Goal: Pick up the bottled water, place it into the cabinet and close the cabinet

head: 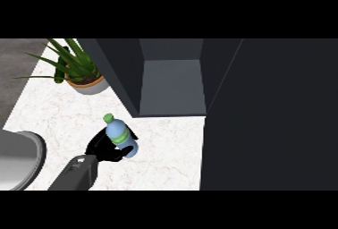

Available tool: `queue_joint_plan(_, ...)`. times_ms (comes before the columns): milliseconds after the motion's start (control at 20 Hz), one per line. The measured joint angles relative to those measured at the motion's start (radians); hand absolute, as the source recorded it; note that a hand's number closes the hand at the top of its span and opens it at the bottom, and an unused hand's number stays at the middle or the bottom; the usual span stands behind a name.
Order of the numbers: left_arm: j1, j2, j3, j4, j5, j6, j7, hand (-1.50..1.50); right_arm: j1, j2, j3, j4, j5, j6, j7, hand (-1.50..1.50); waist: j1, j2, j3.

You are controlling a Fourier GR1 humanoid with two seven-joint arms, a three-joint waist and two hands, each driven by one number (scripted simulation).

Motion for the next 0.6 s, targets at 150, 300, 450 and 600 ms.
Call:
queue_joint_plan(150,0.001,-0.025,-0.006,-0.005,0.001,0.013,-0.005,1.5,-0.007,0.003,-0.009,0.029,-0.002,0.001,-0.02,-1.5,0.002,0.0,-0.001)
queue_joint_plan(300,0.031,-0.009,0.02,-0.021,0.027,0.048,-0.033,1.5,-0.002,0.003,-0.007,0.019,0.0,-0.006,-0.017,-1.5,0.008,-0.001,-0.001)
queue_joint_plan(450,0.067,0.019,0.09,-0.037,0.089,0.115,-0.069,1.5,0.002,0.003,0.001,0.022,0.012,-0.009,-0.019,-1.5,0.017,-0.002,-0.001)
queue_joint_plan(600,0.095,0.029,0.139,-0.049,0.136,0.161,-0.104,1.5,-0.001,0.014,0.013,0.033,0.027,-0.019,-0.03,-1.5,0.017,-0.003,-0.001)
